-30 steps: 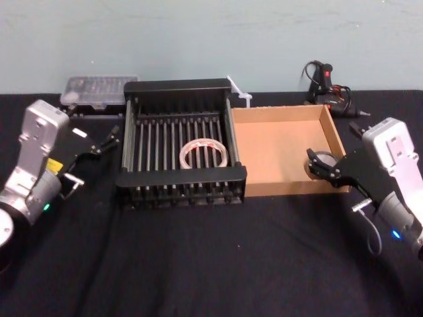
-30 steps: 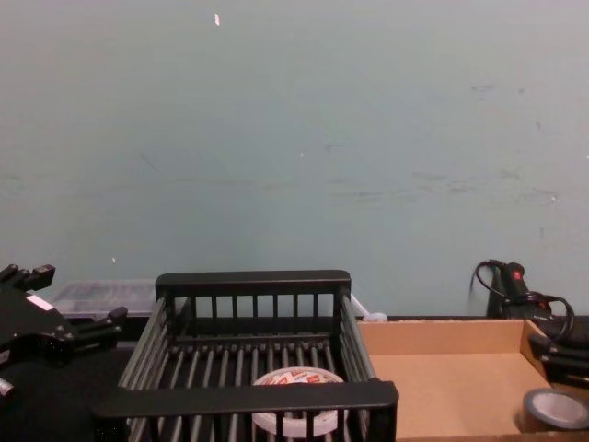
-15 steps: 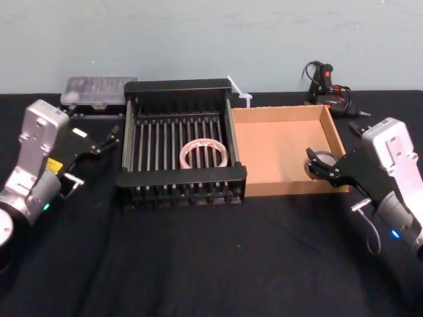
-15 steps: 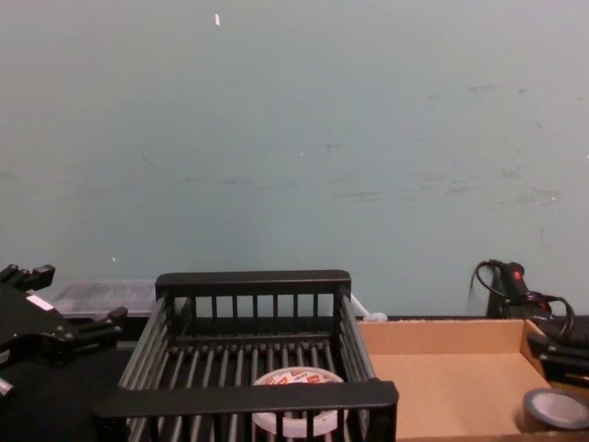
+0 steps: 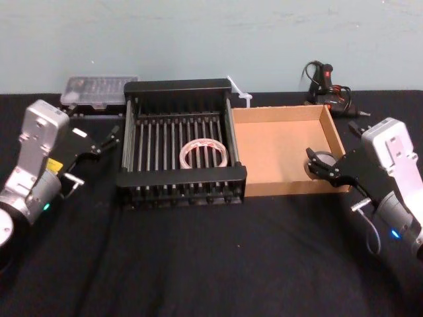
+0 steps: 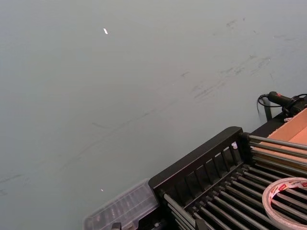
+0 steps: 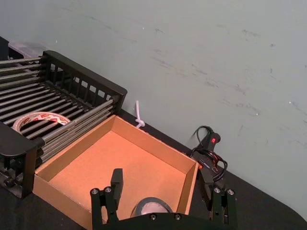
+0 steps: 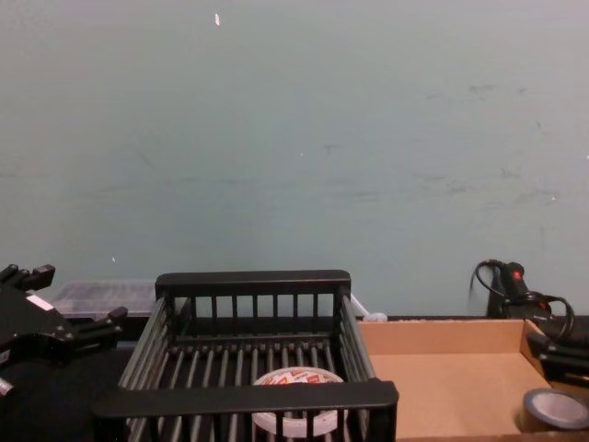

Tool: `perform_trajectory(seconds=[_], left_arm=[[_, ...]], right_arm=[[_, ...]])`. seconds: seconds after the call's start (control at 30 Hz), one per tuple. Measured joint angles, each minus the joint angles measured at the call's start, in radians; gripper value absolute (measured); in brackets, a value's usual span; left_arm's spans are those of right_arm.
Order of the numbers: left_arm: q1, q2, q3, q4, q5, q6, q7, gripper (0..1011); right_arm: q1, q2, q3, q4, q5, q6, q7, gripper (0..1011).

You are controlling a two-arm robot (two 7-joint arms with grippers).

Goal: Pick up the white tape and place it into the black box , Pick up the silver tape and place it into the brown box.

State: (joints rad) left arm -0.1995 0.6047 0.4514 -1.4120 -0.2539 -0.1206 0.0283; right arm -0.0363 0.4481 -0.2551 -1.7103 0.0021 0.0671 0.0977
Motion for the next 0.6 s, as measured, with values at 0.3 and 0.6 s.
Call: perform_trajectory(seconds=[0.3,0.6], left_arm=[[0.000,0.000,0.000,0.000,0.000,0.000,0.000,1001],[0.000,0.000,0.000,0.000,0.000,0.000,0.000,1002]], right_arm=[[0.000,0.000,0.000,0.000,0.000,0.000,0.000,1002],[0.000,0.000,0.000,0.000,0.000,-0.001,0.000,1002]])
